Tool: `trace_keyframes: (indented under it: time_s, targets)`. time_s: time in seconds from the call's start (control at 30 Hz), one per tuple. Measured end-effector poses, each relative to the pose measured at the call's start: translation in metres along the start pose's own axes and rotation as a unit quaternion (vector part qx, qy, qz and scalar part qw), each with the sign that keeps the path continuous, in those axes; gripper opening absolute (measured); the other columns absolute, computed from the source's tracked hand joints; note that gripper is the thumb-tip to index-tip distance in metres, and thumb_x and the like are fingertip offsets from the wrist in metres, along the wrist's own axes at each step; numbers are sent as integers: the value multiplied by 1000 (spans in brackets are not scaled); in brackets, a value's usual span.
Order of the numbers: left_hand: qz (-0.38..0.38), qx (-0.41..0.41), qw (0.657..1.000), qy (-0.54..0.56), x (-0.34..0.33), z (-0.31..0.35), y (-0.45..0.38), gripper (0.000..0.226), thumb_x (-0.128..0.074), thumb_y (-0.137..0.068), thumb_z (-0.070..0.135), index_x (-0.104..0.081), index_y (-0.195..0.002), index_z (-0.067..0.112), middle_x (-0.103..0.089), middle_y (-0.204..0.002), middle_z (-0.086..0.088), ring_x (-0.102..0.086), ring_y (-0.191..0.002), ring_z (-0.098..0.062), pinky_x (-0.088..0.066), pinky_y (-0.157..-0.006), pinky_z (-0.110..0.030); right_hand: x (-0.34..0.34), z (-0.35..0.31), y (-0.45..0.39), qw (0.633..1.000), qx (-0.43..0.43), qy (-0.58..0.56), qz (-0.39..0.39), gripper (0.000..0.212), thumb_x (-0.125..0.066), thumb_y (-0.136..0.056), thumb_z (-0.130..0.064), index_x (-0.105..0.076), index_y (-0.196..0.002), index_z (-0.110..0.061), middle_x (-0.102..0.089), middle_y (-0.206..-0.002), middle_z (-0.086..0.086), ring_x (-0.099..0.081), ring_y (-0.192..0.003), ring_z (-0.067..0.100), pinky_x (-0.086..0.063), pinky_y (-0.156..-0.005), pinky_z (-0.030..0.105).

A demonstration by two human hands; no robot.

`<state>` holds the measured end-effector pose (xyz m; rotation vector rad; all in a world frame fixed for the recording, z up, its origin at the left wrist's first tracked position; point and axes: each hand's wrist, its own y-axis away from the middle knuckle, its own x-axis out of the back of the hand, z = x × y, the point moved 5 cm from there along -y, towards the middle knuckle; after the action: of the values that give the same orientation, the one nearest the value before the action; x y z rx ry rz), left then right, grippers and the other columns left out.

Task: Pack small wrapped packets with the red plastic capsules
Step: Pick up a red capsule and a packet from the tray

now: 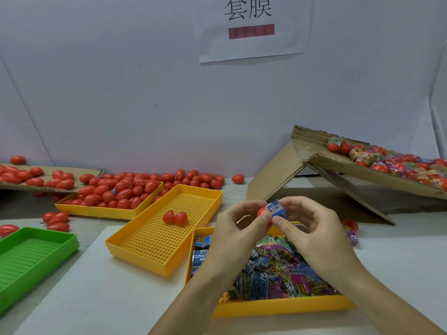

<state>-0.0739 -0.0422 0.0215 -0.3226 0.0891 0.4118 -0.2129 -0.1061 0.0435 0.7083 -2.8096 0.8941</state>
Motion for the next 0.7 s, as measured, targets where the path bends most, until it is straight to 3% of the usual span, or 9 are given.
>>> trace_keyframes:
  time_s: [0.1,0.2,0.47,0.7]
  targets:
    - [-5,-7,999,-31,0,1,1,21,-74,-88,19,-72,-109,16,-74,-107,-6,-70,-106,-21,-58,-93,-41,0,-3,0,1000,-1,-20,-4,22,-69,-73,-42,-69,-95,-36,-73,-92,-19,-68,-91,0,-52,-76,12]
    - [-4,-12,999,-48,1,1,1,23,-75,-85,24,-73,-108,21,-74,-107,-3,-70,-106,-20,-57,-94,-43,0,0,0,998,-22,-62,-11,22,-70,-72,-41,-71,-94,-36,-75,-92,-15,-69,-90,2,-54,-76,14]
    - [3,-26,996,-88,2,4,1,24,-76,-84,27,-72,-108,27,-74,-107,4,-69,-105,-12,-58,-91,-37,-2,10,0,984,-74,-160,-32,32,-71,-71,-32,-73,-103,-30,-74,-77,-13,-68,-74,-2,-52,-65,12]
    - [-3,-26,996,-80,0,3,1,35,-74,-82,36,-71,-115,21,-74,-110,1,-69,-108,-17,-58,-93,-41,0,0,-1,999,-17,-29,-21,24,-70,-77,-36,-67,-97,-47,-72,-93,-27,-67,-95,-3,-54,-81,14]
